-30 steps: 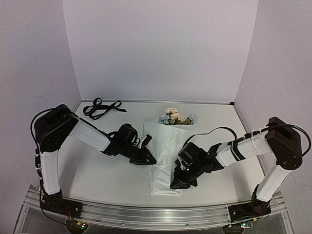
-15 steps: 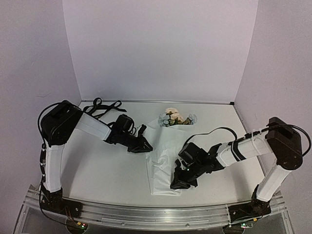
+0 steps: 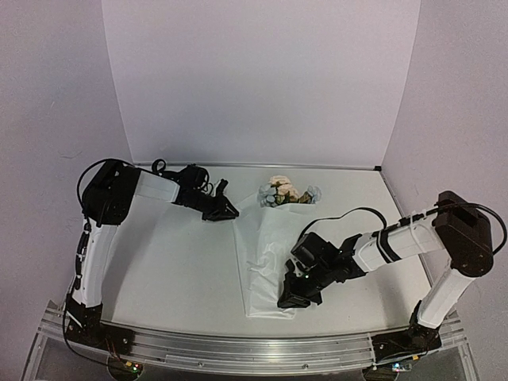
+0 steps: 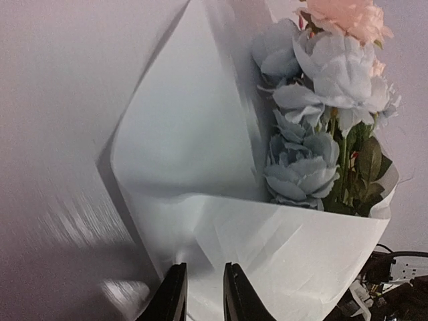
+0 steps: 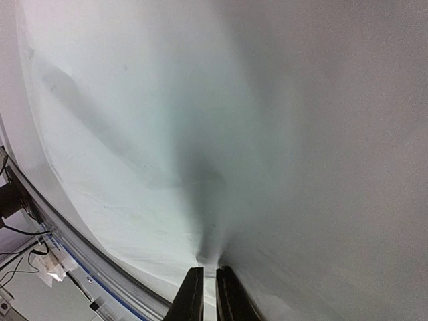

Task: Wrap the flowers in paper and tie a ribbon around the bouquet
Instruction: Press the fold line of the folded bouquet.

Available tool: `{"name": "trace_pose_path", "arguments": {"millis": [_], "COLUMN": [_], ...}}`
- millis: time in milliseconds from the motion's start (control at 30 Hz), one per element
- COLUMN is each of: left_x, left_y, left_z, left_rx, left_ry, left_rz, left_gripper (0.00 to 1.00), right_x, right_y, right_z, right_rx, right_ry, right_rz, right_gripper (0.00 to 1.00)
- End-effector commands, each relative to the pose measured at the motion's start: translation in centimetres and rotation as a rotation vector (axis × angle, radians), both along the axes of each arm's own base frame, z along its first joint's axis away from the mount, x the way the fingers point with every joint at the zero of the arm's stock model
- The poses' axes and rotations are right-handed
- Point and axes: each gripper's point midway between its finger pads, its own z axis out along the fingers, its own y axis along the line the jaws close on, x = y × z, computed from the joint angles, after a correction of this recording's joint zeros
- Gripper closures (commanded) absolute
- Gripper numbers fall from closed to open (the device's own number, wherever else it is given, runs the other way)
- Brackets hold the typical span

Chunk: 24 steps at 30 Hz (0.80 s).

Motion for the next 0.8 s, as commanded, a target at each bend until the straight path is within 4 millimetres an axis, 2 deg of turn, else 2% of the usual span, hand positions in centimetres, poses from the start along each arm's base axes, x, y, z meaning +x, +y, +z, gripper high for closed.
{"name": "trace_pose_path", "arguments": {"millis": [0,100,200,300,367,400,433,500,533,633,733,767], "left_x": [2.5,3.8,4.3,3.4,1.7,0.6,-1.0,-4.1,-6.4,-11.7,-17.5,-18.9], "left_y": [0.7,0.5,0.7,1.3,1.6,1.7,1.5,1.0,0.4,-1.3,-3.4,-3.9], "left_z": [0.1,2.1,5.5,9.1,11.2,12.1,11.7,12.7,11.8,12.2,10.8,10.5], "left_rx": [0.025,0.02,0.025,0.024,0.014,0.012,0.019,0.023,0.036,0.03,0.028,0.026], "left_ry": [-0.022,-0.062,-0.13,-0.185,-0.207,-0.219,-0.208,-0.218,-0.197,-0.202,-0.163,-0.155], "left_rz": [-0.011,-0.016,-0.012,0.005,0.011,0.013,0.005,-0.01,-0.032,-0.09,-0.188,-0.213], "left_gripper": [0.79,0.79,0.76,0.74,0.73,0.72,0.72,0.72,0.72,0.73,0.74,0.76], "right_x": [-2.6,-2.3,-1.8,-1.3,-0.9,-0.7,-0.6,-0.2,-0.2,0.2,0.2,0.1], "right_y": [-5.0,-4.6,-3.8,-3.0,-2.4,-2.3,-2.1,-1.7,-1.5,-0.9,-0.8,-0.9], "right_z": [-3.3,-2.9,-2.2,-1.4,-0.7,-0.3,0.0,0.8,1.2,2.3,3.4,3.7], "right_rx": [-0.208,-0.197,-0.175,-0.15,-0.129,-0.12,-0.113,-0.096,-0.089,-0.061,-0.044,-0.041], "right_ry": [0.09,0.082,0.07,0.057,0.042,0.033,0.025,0.008,0.003,-0.009,-0.02,-0.027], "right_rz": [-0.007,-0.011,-0.015,-0.018,-0.02,-0.022,-0.022,-0.022,-0.021,-0.021,-0.014,-0.01], "right_gripper": [0.91,0.91,0.9,0.9,0.9,0.9,0.9,0.9,0.9,0.9,0.9,0.9]}}
